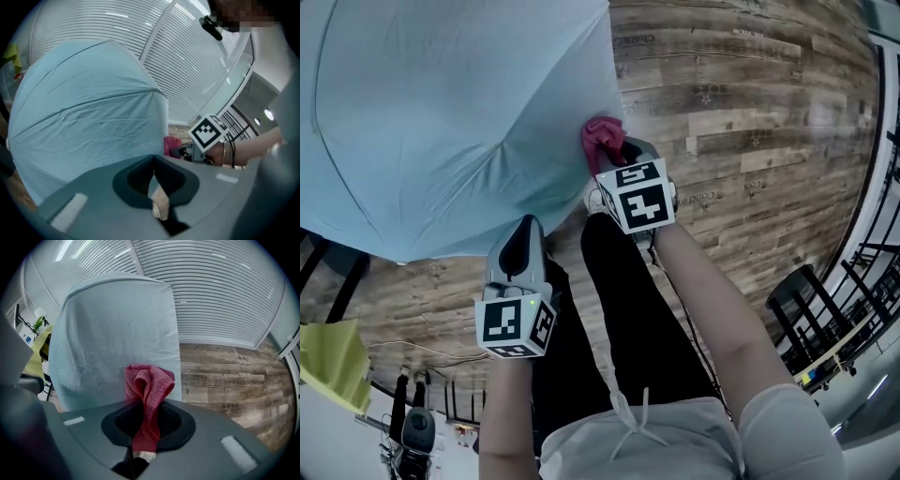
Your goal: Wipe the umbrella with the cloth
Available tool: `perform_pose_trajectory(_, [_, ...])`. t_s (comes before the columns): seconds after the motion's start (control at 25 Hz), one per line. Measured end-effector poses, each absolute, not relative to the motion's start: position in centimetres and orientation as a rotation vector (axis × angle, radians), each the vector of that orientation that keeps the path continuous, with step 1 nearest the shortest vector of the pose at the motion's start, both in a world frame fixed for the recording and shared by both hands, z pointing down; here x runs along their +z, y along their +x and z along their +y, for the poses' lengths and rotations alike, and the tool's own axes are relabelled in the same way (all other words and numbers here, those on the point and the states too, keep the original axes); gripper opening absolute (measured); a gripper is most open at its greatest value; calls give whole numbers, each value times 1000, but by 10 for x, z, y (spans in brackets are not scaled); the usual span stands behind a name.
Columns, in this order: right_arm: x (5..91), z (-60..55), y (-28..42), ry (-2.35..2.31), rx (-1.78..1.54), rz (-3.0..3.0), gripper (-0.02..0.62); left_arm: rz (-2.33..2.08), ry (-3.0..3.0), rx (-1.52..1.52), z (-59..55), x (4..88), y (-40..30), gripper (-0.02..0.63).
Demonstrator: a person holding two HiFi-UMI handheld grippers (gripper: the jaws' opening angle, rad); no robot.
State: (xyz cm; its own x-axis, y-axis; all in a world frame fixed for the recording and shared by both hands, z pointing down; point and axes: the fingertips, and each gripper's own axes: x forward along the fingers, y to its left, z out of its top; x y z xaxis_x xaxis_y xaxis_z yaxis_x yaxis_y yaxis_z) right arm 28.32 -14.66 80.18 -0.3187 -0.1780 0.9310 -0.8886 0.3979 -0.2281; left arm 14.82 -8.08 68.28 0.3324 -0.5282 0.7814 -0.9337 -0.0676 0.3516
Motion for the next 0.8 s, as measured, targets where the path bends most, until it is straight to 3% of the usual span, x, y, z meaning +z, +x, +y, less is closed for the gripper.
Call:
perform_pose_trajectory(0.44, [849,-169,337,951,918,-1697,60,-1351,1643,560,-79,709,175,6])
perform_pose_trajectory(0.8, [832,-174,370,986,857,-1655,60,-1327,1691,527,-82,689,197,6])
